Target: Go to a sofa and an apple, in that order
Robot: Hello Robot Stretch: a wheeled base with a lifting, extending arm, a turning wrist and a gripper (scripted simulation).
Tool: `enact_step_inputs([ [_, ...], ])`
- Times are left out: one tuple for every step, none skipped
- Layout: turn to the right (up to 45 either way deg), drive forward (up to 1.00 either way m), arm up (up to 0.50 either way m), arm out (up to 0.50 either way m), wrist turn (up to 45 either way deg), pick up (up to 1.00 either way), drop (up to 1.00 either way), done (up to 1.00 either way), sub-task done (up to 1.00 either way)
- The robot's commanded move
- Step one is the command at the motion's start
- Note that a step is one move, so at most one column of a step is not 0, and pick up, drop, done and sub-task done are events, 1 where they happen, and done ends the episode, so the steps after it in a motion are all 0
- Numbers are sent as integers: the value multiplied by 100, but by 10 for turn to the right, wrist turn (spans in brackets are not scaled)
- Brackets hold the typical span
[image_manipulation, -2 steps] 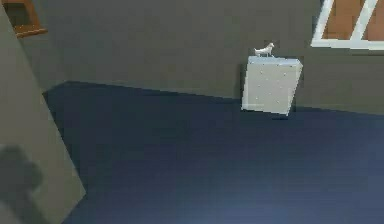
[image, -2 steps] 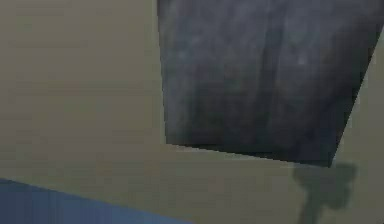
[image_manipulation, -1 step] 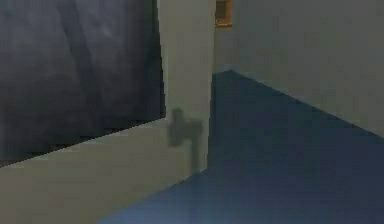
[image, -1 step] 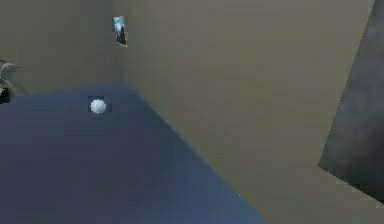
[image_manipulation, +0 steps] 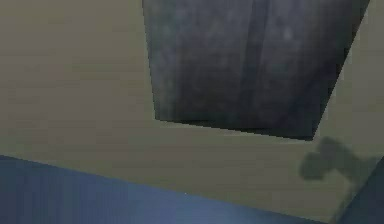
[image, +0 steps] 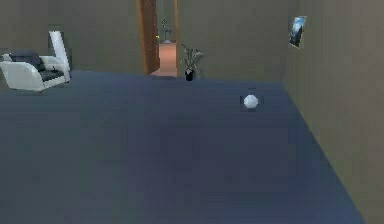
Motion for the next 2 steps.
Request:
enact_step_inputs([
  [-60, 0, 0, 0, 0, 0, 0, 0, 0],
  [0, 100, 0, 0, 0, 0, 0, 0, 0],
])
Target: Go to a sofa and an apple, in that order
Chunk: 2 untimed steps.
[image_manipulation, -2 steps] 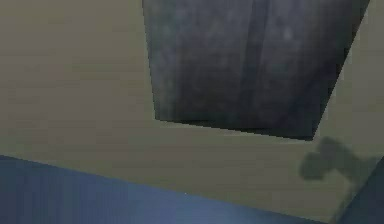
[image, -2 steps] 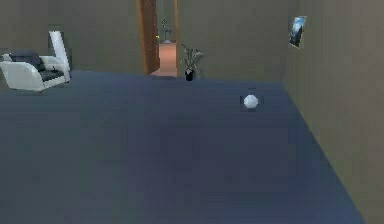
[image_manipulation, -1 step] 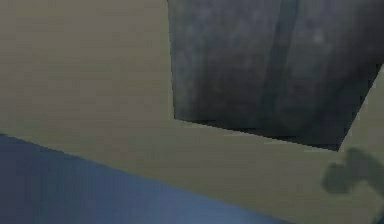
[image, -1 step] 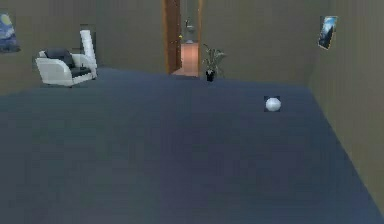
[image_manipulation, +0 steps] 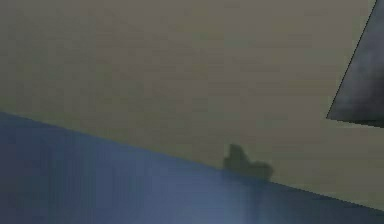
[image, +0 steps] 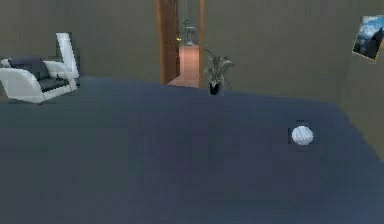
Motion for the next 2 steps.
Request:
enact_step_inputs([
  [0, 100, 0, 0, 0, 0, 0, 0, 0],
  [0, 100, 0, 0, 0, 0, 0, 0, 0],
])
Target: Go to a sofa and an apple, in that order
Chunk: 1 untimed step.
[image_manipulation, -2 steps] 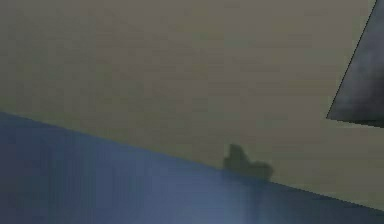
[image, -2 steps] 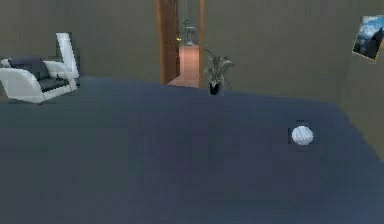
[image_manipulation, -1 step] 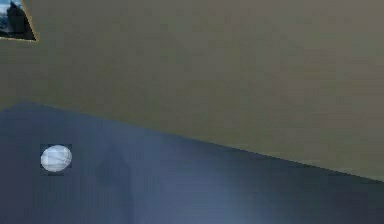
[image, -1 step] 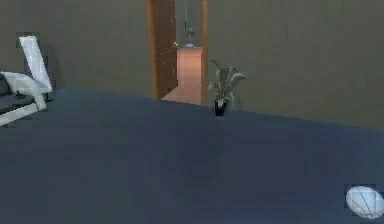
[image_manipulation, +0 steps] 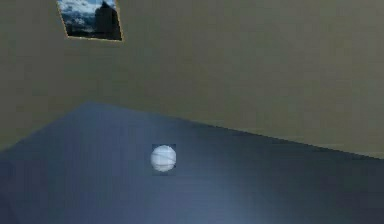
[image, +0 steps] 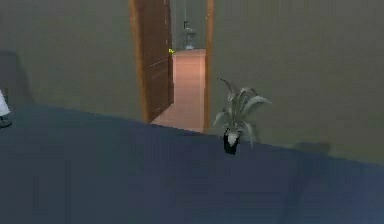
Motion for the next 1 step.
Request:
enact_step_inputs([
  [0, 100, 0, 0, 0, 0, 0, 0, 0],
])
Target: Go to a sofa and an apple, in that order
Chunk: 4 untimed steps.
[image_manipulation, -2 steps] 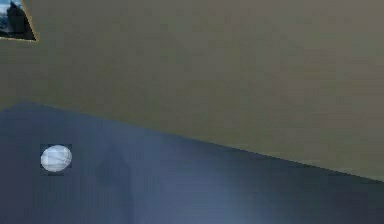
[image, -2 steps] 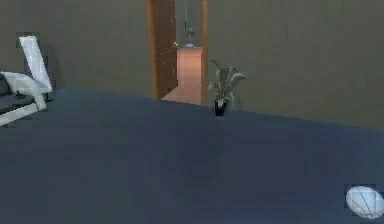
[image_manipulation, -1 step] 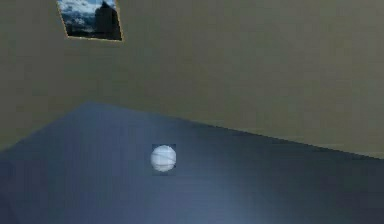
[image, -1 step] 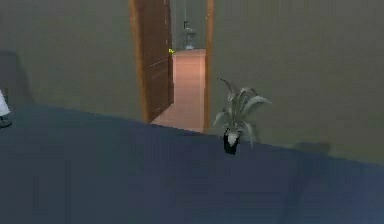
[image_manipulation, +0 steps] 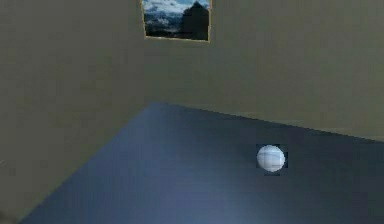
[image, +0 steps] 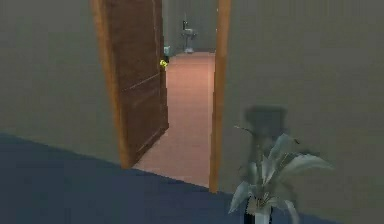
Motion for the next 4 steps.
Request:
enact_step_inputs([
  [0, 100, 0, 0, 0, 0, 0, 0, 0],
  [-90, 0, 0, 0, 0, 0, 0, 0, 0],
  [0, 25, 0, 0, 0, 0, 0, 0, 0],
  [360, 0, 0, 0, 0, 0, 0, 0, 0],
])
